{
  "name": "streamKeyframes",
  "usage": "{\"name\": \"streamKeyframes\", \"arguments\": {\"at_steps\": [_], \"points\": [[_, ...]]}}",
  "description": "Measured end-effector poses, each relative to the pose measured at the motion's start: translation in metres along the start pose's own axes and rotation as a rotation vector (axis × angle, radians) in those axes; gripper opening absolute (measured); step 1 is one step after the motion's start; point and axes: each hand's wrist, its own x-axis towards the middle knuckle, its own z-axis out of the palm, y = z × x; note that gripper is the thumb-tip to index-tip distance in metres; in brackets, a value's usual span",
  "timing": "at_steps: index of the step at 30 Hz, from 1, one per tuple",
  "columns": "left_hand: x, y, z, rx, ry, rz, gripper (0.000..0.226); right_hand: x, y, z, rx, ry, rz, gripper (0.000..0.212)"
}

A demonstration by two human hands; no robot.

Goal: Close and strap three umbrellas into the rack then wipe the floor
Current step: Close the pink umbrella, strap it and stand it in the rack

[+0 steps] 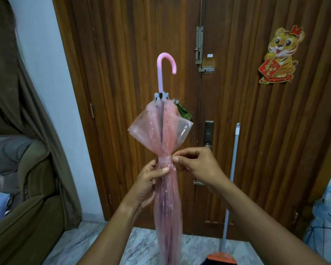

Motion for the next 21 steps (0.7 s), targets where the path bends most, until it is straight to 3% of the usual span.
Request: {"name": "streamKeyframes", "arguments": {"at_steps": [3, 8, 14, 21], "points": [[-0.002, 0.002, 0.001, 0.041, -0.044, 0.025, 0.053, -0.002, 0.000, -0.002, 0.163, -0.015, 0.058, 0.018], [0.000, 0.003, 0.006, 0.070, 0.004, 0.023, 0.040, 0.000, 0.000, -0.006, 0.342, -0.046, 0.135, 0.025], [-0.001, -0.002, 0.012, 0.079, 0.066, -0.015, 0.040, 0.000, 0.004, -0.006, 0.374, -0.029, 0.198, 0.024], [0.001, -0.004, 0.012, 0.142, 0.069, 0.081, 0.043, 0.000, 0.002, -0.002, 0.480, -0.061, 0.255, 0.021]]}}
